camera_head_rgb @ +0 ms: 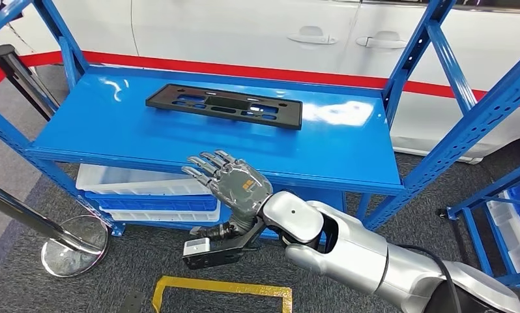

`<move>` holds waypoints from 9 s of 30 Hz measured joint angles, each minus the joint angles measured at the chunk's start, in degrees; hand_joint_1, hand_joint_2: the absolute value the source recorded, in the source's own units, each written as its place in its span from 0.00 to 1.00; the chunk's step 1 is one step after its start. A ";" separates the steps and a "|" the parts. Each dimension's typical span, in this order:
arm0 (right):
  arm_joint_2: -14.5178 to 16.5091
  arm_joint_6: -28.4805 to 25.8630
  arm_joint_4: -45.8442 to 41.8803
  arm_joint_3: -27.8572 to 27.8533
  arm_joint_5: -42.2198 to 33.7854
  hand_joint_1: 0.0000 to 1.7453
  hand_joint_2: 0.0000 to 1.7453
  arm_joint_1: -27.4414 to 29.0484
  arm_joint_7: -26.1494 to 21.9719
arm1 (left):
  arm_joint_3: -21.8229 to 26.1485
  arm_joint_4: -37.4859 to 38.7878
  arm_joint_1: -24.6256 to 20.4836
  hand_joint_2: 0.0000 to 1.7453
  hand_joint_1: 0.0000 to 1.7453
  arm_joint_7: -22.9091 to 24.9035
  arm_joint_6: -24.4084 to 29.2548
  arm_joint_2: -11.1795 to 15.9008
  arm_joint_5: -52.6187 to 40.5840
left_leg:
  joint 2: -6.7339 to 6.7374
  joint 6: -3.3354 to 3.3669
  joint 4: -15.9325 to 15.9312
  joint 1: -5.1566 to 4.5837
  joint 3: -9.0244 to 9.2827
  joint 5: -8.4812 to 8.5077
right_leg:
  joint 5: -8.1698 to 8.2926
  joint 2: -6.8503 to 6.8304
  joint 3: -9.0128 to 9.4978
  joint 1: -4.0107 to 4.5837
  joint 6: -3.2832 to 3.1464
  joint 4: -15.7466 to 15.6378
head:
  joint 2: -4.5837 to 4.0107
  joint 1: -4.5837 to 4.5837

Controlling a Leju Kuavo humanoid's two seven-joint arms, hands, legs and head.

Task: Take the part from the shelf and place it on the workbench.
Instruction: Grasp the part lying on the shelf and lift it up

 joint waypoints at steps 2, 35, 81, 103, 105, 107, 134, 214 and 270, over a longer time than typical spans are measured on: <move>0.02 0.00 -0.03 -0.03 0.00 0.00 0.00 -0.11 0.00 | -0.02 0.00 -0.07 0.00 0.00 0.00 0.00 -0.12 0.00 | -0.10 -0.09 -0.04 -0.24 0.27 -0.14 | 3.28 -0.03 3.12 0.62 -1.21 -7.42 | 0.00 -0.02; 1.70 3.97 7.78 -0.13 -3.98 0.00 1.00 -1.60 0.92 | -1.70 -0.02 -0.98 0.00 0.00 -1.01 -2.33 0.03 1.85 | 0.08 -1.55 -0.65 0.31 1.85 -1.67 | 4.29 -0.17 3.81 0.11 -0.07 -10.86 | 0.00 0.53; 3.16 7.20 11.08 0.68 0.81 0.00 1.00 -4.15 3.49 | -3.18 -0.15 -2.04 0.00 0.00 0.57 -0.94 -1.18 2.52 | 0.91 -2.85 0.56 0.96 -1.94 1.27 | -0.70 0.96 10.50 0.00 -0.11 -11.16 | 0.01 0.90; 3.76 5.95 16.85 0.68 -0.13 0.00 1.00 -5.17 3.38 | -6.49 -0.16 -1.78 0.00 0.00 4.82 -7.26 -1.27 3.49 | 0.27 -2.93 13.57 0.12 -6.88 -6.55 | 3.73 -0.19 5.84 -0.09 -1.99 -12.49 | 0.01 1.08; 3.76 6.20 17.23 0.68 -0.14 0.00 1.00 -4.97 3.54 | -6.56 -0.16 -1.69 0.00 0.00 4.84 -7.06 -1.21 3.55 | 0.29 -3.08 12.29 0.18 -7.01 -4.07 | 3.30 -0.11 6.09 -0.12 -1.90 -12.23 | 0.01 1.08; 3.76 6.53 17.57 0.68 -0.34 0.00 1.00 -4.95 3.67 | -6.60 -0.15 -1.75 0.00 0.00 4.84 -6.96 -1.10 3.62 | 0.35 -2.97 5.28 0.15 -3.97 -0.09 | 2.61 0.01 6.32 -0.09 -1.48 -11.73 | 0.00 1.05; 4.21 17.20 22.89 3.41 1.02 0.00 1.00 -5.92 6.21 | -8.50 -0.15 -1.40 0.00 0.00 4.05 -5.48 -1.14 5.64 | 0.25 -3.09 13.66 0.43 -6.44 -6.16 | 3.91 -0.20 4.68 0.10 -1.86 -11.43 | 0.00 0.73; -5.67 -3.02 -16.18 -4.46 11.86 0.00 0.00 9.70 13.23 | -10.78 -0.15 0.00 0.00 0.00 5.64 -0.61 -0.56 15.63 | 0.57 -2.28 -0.14 0.75 -1.00 1.34 | 0.18 0.10 7.90 -1.11 1.58 -10.17 | 0.00 1.36; -4.92 1.53 -13.13 -5.42 3.85 0.00 1.00 9.43 8.07 | -12.46 -0.15 -0.48 0.00 0.00 2.62 1.20 -0.08 16.24 | 1.01 -0.53 -3.06 -0.15 2.78 -0.04 | 0.73 -0.38 5.36 0.04 0.53 -9.23 | 0.00 1.54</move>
